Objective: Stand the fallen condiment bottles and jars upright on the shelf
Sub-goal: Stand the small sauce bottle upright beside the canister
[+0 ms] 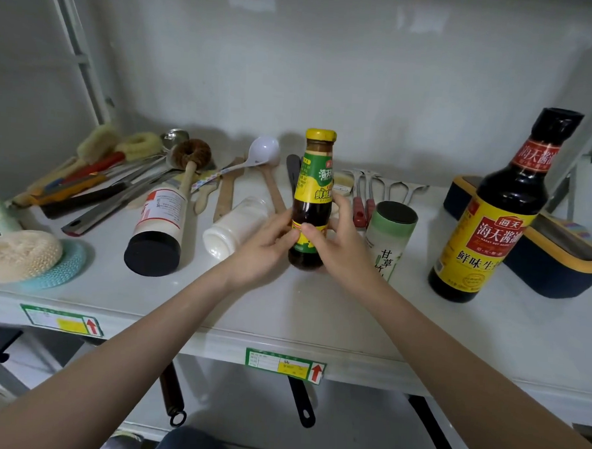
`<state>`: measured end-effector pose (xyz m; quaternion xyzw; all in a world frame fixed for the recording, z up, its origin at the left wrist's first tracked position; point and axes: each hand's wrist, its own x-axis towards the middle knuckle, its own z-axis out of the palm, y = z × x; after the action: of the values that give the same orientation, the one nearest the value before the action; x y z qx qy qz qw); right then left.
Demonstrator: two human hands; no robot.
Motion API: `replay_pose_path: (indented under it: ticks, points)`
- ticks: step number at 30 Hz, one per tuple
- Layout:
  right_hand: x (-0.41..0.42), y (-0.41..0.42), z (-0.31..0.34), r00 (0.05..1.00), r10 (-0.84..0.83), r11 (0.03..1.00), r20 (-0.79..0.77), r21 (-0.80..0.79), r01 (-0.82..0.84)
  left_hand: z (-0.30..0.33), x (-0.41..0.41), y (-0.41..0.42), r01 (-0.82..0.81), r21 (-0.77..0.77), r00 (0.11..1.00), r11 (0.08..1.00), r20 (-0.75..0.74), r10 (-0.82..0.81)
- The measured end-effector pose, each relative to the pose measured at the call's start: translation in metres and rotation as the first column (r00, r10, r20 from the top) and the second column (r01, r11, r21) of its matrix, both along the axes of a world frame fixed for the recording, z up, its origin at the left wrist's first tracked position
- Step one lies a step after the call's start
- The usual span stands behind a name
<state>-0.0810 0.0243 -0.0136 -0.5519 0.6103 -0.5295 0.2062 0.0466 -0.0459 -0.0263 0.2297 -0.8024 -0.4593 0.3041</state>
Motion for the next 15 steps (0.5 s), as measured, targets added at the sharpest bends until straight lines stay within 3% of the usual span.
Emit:
replay_pose_path:
  ticks: [3,9,13,15]
  points:
    - [0.000,0.000,-0.005,0.998,-0.038,0.999,-0.056,0.024,0.039,0.004,-0.004,0.000,0.031,0.105,0.999,0.994,-0.043,-0.027]
    - [0.002,-0.008,-0.013,0.980,-0.117,0.993,-0.163,0.013,0.121,0.003,-0.009,-0.006,-0.002,0.171,1.000,0.985,-0.012,0.004]
    - [0.002,-0.011,-0.016,0.955,-0.182,0.982,-0.233,0.002,0.187,0.005,-0.010,-0.003,-0.033,0.127,0.999,0.991,0.008,0.032]
    - [0.000,-0.011,-0.017,0.930,-0.221,0.972,-0.293,0.010,0.235,0.004,-0.011,-0.002,-0.077,0.018,0.996,0.997,0.053,0.076]
